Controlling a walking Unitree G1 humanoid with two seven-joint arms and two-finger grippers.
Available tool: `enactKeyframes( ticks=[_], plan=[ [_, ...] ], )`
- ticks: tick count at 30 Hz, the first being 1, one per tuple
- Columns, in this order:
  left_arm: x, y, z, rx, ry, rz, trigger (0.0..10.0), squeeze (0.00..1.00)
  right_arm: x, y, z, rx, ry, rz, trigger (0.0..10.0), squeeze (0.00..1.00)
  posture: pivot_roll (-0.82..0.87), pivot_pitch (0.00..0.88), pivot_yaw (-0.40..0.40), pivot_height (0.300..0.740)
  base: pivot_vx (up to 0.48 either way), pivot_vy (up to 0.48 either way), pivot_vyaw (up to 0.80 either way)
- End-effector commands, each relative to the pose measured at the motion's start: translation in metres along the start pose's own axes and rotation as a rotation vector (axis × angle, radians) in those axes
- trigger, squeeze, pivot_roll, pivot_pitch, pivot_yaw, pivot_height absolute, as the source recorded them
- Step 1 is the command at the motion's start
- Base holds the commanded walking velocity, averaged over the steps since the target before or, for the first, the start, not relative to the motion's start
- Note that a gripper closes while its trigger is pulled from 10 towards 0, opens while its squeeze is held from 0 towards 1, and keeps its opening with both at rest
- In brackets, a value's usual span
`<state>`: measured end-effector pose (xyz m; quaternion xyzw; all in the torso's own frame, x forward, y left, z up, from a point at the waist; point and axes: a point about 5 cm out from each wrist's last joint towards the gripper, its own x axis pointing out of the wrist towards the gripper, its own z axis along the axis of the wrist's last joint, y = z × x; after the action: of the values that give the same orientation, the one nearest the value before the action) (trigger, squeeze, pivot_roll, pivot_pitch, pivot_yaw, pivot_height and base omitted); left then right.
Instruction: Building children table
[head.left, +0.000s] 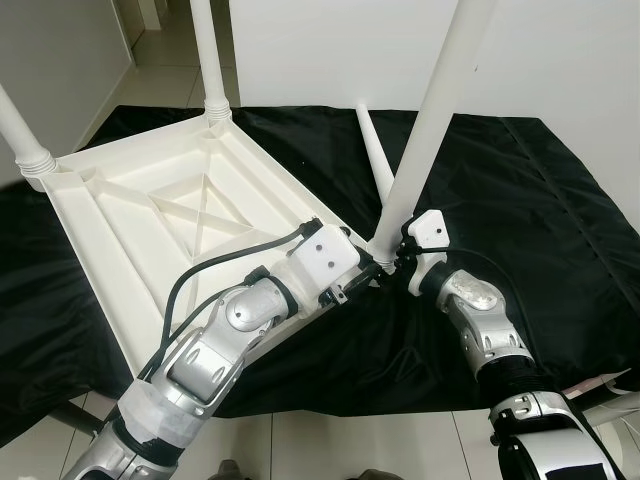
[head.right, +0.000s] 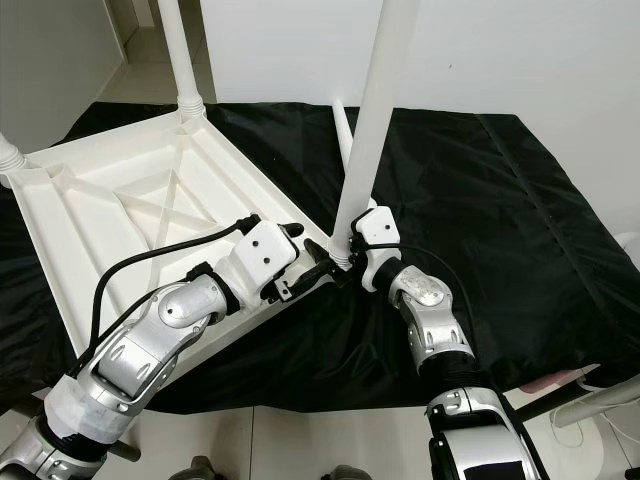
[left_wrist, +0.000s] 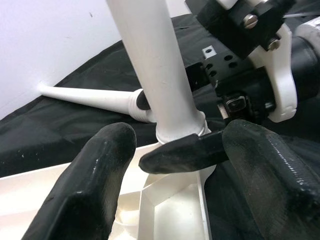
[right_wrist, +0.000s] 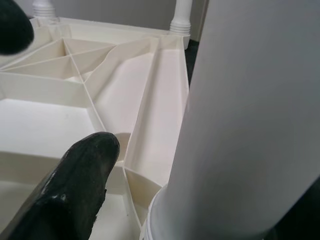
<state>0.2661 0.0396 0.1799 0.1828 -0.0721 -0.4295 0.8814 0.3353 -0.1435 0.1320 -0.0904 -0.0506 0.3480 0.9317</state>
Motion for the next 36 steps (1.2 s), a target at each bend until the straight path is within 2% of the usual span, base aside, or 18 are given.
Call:
enactKeyframes(
  ticks=[1,2,3,4,5,17,18,22,23,27,34,36],
  plan=[
    [-0.001,0.000,0.002,0.019,-0.002,-0.006,10.0,0.00,0.002,0.000,-0.002,-0.018,0.016,0.036,9.9,0.00,-0.02,0.000,0.009,0.740,0.000,0.000,0.00],
    [-0.001,0.000,0.002,0.019,-0.002,-0.006,10.0,0.00,0.002,0.000,-0.002,-0.018,0.016,0.036,9.9,0.00,-0.02,0.000,0.009,0.740,0.000,0.000,0.00],
    [-0.002,0.000,0.002,0.021,-0.001,-0.007,10.0,0.00,0.002,0.001,-0.005,-0.017,0.030,0.048,3.9,0.00,-0.02,0.000,0.009,0.740,0.000,0.000,0.00],
    [-0.002,0.000,0.002,0.021,0.000,-0.006,10.0,0.00,0.003,0.001,-0.007,-0.014,0.038,0.058,3.9,0.00,-0.01,0.000,0.012,0.740,0.000,0.000,0.00],
    [-0.002,0.000,0.002,0.022,0.001,-0.006,10.0,0.00,0.003,0.001,-0.009,0.007,0.044,0.063,0.0,0.00,-0.01,0.000,0.014,0.740,0.000,0.000,0.00],
    [-0.003,0.002,0.003,0.021,0.002,-0.008,10.0,0.00,-0.003,0.005,-0.024,0.081,0.064,0.056,0.0,0.00,-0.03,0.000,0.023,0.740,0.000,0.000,0.00],
    [-0.003,0.002,0.003,0.020,0.001,-0.008,10.0,0.00,-0.003,0.005,-0.025,0.088,0.068,0.044,10.0,0.00,-0.03,0.000,0.023,0.740,0.000,0.000,0.00],
    [-0.002,0.001,0.004,0.016,-0.003,-0.008,10.0,0.00,-0.002,0.007,-0.028,0.107,0.079,0.013,10.0,0.00,-0.03,0.000,0.019,0.740,0.000,0.000,0.00],
    [0.000,0.002,0.005,0.010,-0.008,-0.004,10.0,0.00,0.000,0.008,-0.030,0.121,0.090,-0.032,10.0,0.00,-0.04,0.000,0.017,0.740,0.000,0.000,0.00],
    [0.002,0.003,0.006,0.007,-0.014,0.002,10.0,0.00,0.002,0.012,-0.033,0.128,0.113,-0.082,10.0,0.00,-0.04,0.000,0.016,0.740,0.000,0.000,0.00],
    [0.004,0.003,0.007,0.004,-0.020,0.005,10.0,0.00,0.004,0.017,-0.035,0.147,0.118,-0.136,10.0,0.00,-0.05,0.000,0.016,0.740,0.000,0.000,0.00],
    [0.004,0.003,0.008,0.004,-0.025,0.005,10.0,0.00,0.007,0.020,-0.033,0.170,0.116,-0.238,10.0,0.00,-0.04,0.000,0.003,0.740,0.000,0.000,0.00]
  ],
)
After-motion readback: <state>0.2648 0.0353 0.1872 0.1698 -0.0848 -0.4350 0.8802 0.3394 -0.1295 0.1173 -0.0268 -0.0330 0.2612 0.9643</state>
